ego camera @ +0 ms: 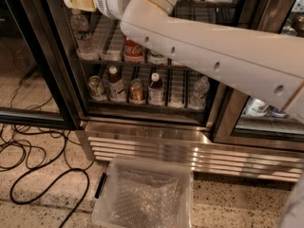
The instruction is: Pick coke can from top shelf of fridge
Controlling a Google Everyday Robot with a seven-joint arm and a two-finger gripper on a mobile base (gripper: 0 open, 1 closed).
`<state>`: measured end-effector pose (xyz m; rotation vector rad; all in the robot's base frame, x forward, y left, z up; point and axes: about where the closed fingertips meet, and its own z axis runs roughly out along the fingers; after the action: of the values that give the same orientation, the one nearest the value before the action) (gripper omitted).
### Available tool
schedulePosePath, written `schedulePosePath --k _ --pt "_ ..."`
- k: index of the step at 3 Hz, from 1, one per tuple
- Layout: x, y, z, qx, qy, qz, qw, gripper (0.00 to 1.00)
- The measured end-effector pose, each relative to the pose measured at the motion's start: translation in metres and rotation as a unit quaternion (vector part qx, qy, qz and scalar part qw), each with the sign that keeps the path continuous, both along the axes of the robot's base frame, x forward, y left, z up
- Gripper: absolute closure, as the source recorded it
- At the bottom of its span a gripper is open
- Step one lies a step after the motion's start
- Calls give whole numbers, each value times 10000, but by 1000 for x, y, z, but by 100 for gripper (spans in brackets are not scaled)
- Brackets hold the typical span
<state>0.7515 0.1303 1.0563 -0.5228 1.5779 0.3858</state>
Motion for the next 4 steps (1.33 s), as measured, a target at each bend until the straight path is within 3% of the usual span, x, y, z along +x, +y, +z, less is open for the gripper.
schedulePosePath --k 2,4 --pt "31 24 29 119 -477 -65 9988 41" --pt "34 38 19 92 -559 -108 9983 37"
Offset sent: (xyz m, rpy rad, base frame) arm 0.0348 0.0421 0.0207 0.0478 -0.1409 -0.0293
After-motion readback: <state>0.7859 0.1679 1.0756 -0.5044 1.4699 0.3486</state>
